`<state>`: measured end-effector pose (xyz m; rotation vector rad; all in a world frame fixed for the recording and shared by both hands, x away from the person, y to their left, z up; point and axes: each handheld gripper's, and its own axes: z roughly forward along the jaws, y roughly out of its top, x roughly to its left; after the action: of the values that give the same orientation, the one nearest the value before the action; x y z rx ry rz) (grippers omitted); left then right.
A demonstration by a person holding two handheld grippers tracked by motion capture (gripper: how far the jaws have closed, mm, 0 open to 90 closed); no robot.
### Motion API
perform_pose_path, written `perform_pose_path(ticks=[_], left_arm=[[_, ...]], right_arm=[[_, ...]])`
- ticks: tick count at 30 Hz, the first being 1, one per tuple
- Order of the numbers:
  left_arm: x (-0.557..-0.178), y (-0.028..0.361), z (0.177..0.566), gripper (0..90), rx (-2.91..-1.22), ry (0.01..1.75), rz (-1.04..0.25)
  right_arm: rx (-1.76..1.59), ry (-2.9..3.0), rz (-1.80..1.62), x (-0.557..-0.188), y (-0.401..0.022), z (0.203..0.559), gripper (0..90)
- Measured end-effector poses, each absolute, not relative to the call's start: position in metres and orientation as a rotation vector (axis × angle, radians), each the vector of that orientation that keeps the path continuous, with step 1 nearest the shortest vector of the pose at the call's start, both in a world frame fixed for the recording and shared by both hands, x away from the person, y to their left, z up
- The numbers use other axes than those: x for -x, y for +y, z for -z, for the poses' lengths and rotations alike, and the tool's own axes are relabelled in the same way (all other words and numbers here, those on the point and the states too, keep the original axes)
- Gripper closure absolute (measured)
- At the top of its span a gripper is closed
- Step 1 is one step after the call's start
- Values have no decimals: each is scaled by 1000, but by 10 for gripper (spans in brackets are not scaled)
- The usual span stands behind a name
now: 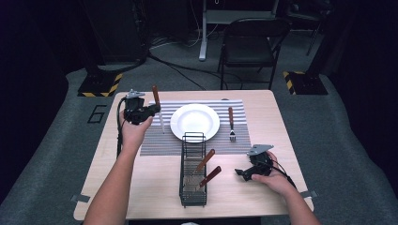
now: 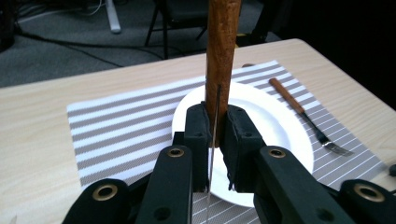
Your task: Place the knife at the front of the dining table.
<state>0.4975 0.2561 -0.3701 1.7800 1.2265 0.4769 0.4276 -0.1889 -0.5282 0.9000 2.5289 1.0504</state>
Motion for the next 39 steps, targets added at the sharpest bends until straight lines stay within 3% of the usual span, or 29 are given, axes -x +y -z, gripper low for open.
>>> perform_pose_path(ticks=[11,23,39], left_arm=[[-507,265,397,802,-1797,1317,-459],[-508,266,406,802,-1816,1352,-487],[-513,271,420,802,-1869,1401,-423]], right_arm=[[-899,2529,-1050,-428,-189,528,0],[-899,2529,-1050,-428,-189,528,0],[-900,2529,-1050,-428,-189,528,0]])
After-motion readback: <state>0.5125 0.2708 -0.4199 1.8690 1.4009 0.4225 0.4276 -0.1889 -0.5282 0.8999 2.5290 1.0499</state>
